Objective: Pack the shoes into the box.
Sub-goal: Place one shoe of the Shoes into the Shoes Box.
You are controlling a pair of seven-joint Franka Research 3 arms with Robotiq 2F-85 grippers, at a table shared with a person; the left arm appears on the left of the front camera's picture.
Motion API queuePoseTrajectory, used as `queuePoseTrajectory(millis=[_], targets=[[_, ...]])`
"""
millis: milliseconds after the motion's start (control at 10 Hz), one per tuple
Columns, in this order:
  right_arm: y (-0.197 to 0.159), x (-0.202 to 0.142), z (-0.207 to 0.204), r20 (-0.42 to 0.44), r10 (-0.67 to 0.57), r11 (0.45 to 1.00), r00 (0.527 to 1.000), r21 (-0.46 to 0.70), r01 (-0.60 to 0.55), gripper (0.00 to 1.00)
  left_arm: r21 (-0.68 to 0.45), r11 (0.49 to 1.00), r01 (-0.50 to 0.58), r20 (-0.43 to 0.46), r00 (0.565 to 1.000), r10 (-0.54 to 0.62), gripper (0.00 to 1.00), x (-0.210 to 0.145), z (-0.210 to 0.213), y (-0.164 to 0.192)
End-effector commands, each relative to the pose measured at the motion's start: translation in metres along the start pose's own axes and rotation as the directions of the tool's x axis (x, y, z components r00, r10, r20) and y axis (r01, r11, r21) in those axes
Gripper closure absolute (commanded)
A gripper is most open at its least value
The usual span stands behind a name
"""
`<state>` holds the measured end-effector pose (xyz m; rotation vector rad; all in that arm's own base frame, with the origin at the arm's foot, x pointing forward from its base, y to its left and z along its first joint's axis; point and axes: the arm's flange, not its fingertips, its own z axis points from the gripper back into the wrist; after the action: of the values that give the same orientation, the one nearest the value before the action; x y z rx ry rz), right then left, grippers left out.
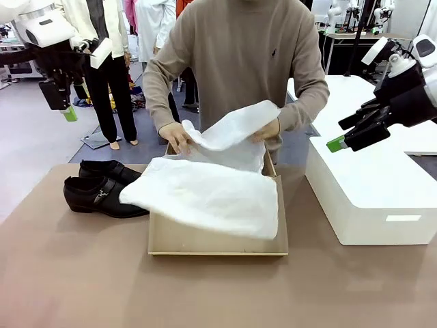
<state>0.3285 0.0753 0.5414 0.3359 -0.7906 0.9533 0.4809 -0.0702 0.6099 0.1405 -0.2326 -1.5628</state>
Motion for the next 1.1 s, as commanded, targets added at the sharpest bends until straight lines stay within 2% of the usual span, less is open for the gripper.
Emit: queuePoseTrajectory(millis=[0, 300, 600, 800, 1000], targets=[[0.000, 0.000, 0.000, 0.011, -0.001, 1.000, 1.000, 0.008, 0.001, 0.00, -0.003, 1.000, 0.012, 0.018, 1.000, -0.012, 0.00, -0.003, -0.002, -0.005], [0.000, 0.000, 0.000, 0.011, -0.001, 1.000, 1.000, 0.008, 0.001, 0.00, -0.002, 1.000, 0.000, 0.000, 1.000, 0.000, 0.00, 0.000, -0.001, 0.000], [0.000, 0.000, 0.000, 0.011, -0.001, 1.000, 1.000, 0.008, 0.001, 0.00, 0.036, 0.999, 0.003, -0.011, 1.000, -0.003, 0.00, -0.004, -0.030, 0.039], [0.000, 0.000, 0.000, 0.011, -0.001, 1.000, 1.000, 0.008, 0.001, 0.00, 0.043, 0.999, -0.025, 0.015, 1.000, 0.024, 0.00, -0.005, -0.048, 0.052], [0.000, 0.000, 0.000, 0.011, -0.001, 1.000, 1.000, 0.008, 0.001, 0.00, 0.020, 0.997, -0.068, -0.015, 0.998, 0.069, 0.00, 0.000, -0.072, 0.057]])
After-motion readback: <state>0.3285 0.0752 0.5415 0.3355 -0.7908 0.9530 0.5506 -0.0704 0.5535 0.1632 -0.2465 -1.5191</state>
